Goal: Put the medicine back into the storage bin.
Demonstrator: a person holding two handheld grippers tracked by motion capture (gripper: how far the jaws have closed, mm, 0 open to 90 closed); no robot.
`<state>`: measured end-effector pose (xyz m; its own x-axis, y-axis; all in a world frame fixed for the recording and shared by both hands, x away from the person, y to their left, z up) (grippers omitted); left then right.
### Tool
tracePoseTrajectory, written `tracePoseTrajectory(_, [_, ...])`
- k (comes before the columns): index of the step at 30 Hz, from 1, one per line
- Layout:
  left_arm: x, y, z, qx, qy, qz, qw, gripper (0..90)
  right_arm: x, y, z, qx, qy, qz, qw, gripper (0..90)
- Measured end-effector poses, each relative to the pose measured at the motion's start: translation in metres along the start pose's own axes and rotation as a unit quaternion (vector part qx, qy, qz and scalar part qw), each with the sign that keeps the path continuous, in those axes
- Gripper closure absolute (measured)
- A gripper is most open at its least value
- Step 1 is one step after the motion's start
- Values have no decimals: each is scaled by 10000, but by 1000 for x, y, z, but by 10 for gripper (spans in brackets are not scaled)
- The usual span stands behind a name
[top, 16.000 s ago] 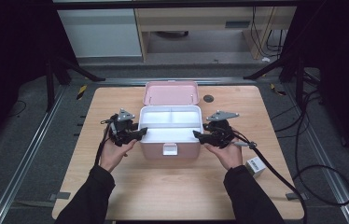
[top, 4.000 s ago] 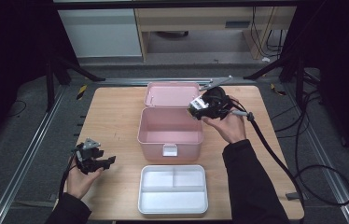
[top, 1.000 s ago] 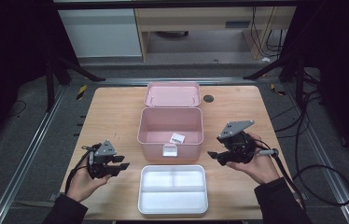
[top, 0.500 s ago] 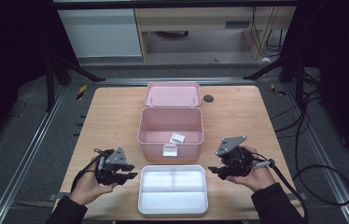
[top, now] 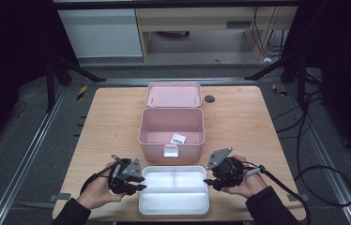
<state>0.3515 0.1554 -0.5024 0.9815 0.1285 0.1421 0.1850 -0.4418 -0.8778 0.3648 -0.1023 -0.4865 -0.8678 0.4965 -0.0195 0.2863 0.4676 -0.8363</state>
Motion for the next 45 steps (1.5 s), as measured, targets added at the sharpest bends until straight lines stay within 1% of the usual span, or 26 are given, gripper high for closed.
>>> tracePoseTrajectory(4, [-2,7,-1,242,141,71,9996,701,8,9,3,132,-146,-63,9998,509])
tracePoseTrajectory(5, [-3,9,-2,271,160,83,9995,703,9,11,4,163,-174,-91,9997,515])
tracePoseTrajectory(8, [-4,15,-3,418,245,133,9987,703,13,19,6,326,-216,-140,9991,540])
tracePoseTrajectory(12, [-5,24,-4,643,364,161,9971,705,19,28,9,457,-306,-225,9982,557])
tracePoseTrajectory(13, [-5,26,-4,705,382,154,9967,708,20,30,9,453,-329,-240,9981,563])
tracePoseTrajectory(14, [-3,27,-5,740,447,141,9962,712,21,31,10,477,-337,-256,9980,569])
tracePoseTrajectory(17, [-3,31,-5,859,455,165,9951,723,22,37,10,508,-408,-280,9975,588])
tracePoseTrajectory(18, [-3,33,-5,897,466,171,9947,731,22,38,10,517,-396,-320,9974,600])
tracePoseTrajectory(20, [-3,35,-5,980,550,205,9935,739,23,40,10,537,-385,-357,9972,620])
tracePoseTrajectory(21, [-4,37,-4,1001,527,245,9933,742,23,42,10,554,-389,-373,9970,624])
tracePoseTrajectory(23, [-4,39,-4,1042,583,270,9925,748,24,45,10,631,-435,-377,9963,642])
tracePoseTrajectory(24, [-5,40,-4,1033,564,281,9927,750,24,47,10,703,-516,-348,9956,645])
tracePoseTrajectory(25, [-5,40,-4,1064,568,301,9922,753,25,49,9,783,-607,-313,9946,649])
tracePoseTrajectory(27, [-4,41,-3,1063,580,316,9921,768,26,53,10,940,-677,-296,9928,662])
tracePoseTrajectory(29, [-4,43,-3,1089,605,353,9916,774,26,57,10,1017,-670,-337,9920,678])
tracePoseTrajectory(32, [-6,46,-3,1181,689,390,9898,798,26,59,11,1055,-678,-393,9913,717])
tracePoseTrajectory(33, [-6,45,-3,1190,691,397,9897,816,26,60,11,1071,-675,-405,9911,733])
tracePoseTrajectory(35, [-6,45,-2,1187,693,423,9896,820,25,60,11,1103,-680,-420,9907,751])
tracePoseTrajectory(37, [-6,46,-2,1185,674,438,9897,825,25,62,11,1128,-737,-454,9898,758])
tracePoseTrajectory(38, [-6,46,-2,1192,678,446,9896,825,26,63,12,1146,-708,-452,9899,765])
tracePoseTrajectory(41, [-6,46,-2,1213,737,463,9888,828,26,63,12,1188,-698,-500,9892,796])
tracePoseTrajectory(45, [-5,46,-3,1265,779,563,9873,846,25,63,12,1224,-664,-551,9887,842])
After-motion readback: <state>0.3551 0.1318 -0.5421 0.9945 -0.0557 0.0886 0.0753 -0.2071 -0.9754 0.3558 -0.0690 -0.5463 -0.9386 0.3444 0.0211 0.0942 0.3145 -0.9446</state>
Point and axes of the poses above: each handheld gripper's, and its own axes: y roughly forward along the jaws, z roughly out of its underside, x roughly to its left, the point moved 8 cm from there along y, roughly forward along the jaws, and after that the axes turned 10 degrees about y, right-handed, at the moved point
